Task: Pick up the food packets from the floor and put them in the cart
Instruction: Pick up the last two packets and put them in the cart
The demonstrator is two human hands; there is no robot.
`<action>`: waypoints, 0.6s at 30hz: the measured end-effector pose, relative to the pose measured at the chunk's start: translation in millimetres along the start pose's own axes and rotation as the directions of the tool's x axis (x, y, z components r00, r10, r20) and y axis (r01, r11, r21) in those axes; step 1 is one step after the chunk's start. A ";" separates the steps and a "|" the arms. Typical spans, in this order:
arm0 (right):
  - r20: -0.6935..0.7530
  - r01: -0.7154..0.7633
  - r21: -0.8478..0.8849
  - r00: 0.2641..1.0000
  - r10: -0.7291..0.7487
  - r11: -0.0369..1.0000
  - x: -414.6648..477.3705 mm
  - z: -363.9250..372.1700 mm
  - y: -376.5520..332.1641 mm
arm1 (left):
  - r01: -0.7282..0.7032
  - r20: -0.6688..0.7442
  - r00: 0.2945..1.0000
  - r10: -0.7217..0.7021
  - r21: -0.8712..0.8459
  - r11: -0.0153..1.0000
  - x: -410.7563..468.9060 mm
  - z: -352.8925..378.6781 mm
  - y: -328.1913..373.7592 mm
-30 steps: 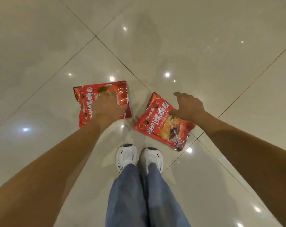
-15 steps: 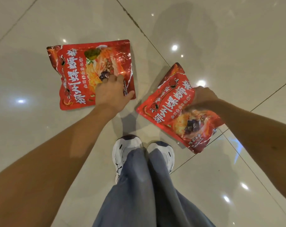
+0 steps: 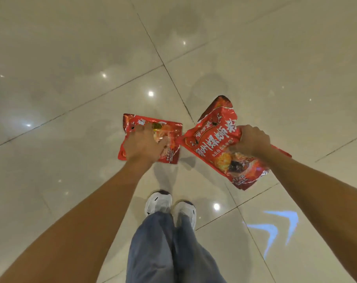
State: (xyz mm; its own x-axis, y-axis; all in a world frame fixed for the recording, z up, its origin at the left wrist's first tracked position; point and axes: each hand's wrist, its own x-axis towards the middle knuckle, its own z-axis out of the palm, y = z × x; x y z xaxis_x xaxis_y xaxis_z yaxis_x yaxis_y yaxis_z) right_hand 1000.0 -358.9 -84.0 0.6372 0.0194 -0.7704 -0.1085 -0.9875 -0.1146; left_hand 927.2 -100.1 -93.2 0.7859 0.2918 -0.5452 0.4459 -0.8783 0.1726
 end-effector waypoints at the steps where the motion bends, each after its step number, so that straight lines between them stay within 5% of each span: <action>1: -0.018 0.022 -0.035 1.000 -0.023 0.999 -2.7 -21.0 -13.6 | 0.002 -0.015 1.000 -0.002 0.003 1.000 -3.6 -15.4 -1.9; 5: -0.070 0.111 -0.101 0.990 -0.118 0.989 -6.1 -88.1 -68.3 | 0.067 -0.049 0.997 -0.067 0.001 0.998 -12.1 -63.8 -10.8; 9: -0.050 0.190 -0.093 0.979 -0.195 0.977 16.1 -121.5 -111.7 | 0.332 0.026 0.942 -0.334 -0.205 0.921 -8.2 -75.1 -24.9; 14: 0.045 0.341 -0.152 0.940 -0.338 0.928 66.6 -121.1 -162.1 | 0.636 0.200 0.741 -0.641 -0.518 0.572 3.4 -39.4 -39.8; 18: 0.091 0.401 -0.157 0.916 -0.391 0.903 113.0 -89.2 -180.7 | 0.700 0.322 0.576 -0.751 -0.670 0.249 18.6 22.1 -43.2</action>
State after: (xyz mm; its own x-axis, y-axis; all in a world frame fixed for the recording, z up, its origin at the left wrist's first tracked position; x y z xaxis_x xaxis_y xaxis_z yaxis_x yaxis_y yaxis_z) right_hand 1159.7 -192.2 -94.4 0.5568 0.4179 -0.7179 0.2772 -0.9082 -0.3137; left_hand 913.1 -65.1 -128.9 -0.0203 0.7059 -0.7080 0.9479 0.2387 0.2109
